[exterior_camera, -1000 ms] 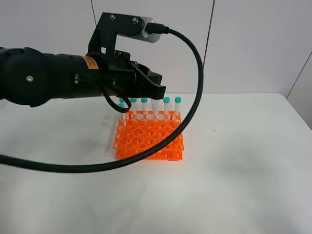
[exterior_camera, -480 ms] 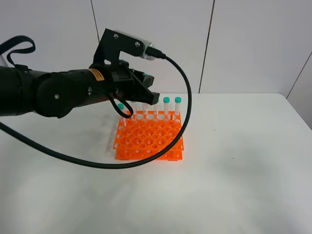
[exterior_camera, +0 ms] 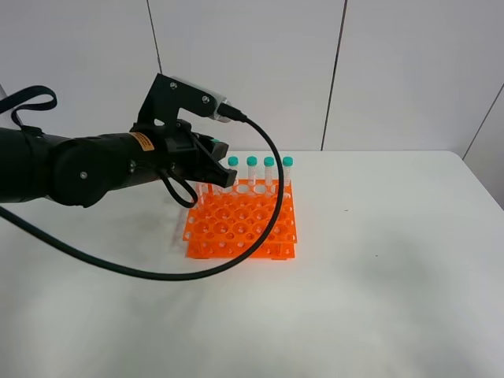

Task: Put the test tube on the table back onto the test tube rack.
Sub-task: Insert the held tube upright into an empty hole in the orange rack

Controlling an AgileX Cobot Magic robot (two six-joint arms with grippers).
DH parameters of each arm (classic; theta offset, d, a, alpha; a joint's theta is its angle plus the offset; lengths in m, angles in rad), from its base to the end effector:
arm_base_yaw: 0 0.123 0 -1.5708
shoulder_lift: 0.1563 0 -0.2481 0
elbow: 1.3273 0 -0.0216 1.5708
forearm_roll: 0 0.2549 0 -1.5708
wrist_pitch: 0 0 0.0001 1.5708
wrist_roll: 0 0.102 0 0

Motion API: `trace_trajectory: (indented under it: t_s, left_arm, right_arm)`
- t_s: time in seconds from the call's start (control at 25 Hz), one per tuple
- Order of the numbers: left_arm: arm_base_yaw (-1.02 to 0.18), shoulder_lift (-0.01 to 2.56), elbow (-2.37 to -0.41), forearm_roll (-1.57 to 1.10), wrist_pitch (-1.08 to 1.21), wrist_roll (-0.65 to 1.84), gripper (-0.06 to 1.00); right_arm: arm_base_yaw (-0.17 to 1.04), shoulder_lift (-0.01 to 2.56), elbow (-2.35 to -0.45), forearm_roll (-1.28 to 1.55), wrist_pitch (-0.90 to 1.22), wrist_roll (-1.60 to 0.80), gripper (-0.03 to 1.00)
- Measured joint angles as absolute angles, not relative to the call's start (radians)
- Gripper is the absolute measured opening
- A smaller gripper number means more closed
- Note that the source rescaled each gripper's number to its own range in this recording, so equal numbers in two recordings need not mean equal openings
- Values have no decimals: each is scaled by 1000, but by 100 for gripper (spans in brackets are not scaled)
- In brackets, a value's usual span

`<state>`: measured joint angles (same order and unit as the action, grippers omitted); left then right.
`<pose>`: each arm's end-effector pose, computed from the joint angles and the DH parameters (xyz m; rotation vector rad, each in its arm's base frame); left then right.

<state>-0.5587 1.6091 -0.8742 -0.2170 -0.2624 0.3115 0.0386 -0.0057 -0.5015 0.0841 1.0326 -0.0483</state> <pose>0.3069 -0.1852 0.1909 0.6036 1.8746 -0.2449 0.0456 0.0091 0.2778 -0.0900 2.0054 0.0938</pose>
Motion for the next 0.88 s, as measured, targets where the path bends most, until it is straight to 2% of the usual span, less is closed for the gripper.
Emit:
trace_trajectory:
  t_s: [0.56, 0.88]
  left_arm:
    - [-537, 1808, -1109, -108, -159, 259, 0]
    - [-454, 1838, -1122, -106, -168, 204, 0]
  right_arm:
    - [39, -6, -502, 85, 1033, -48, 100]
    - [39, -6, -502, 88, 1033, -48, 100]
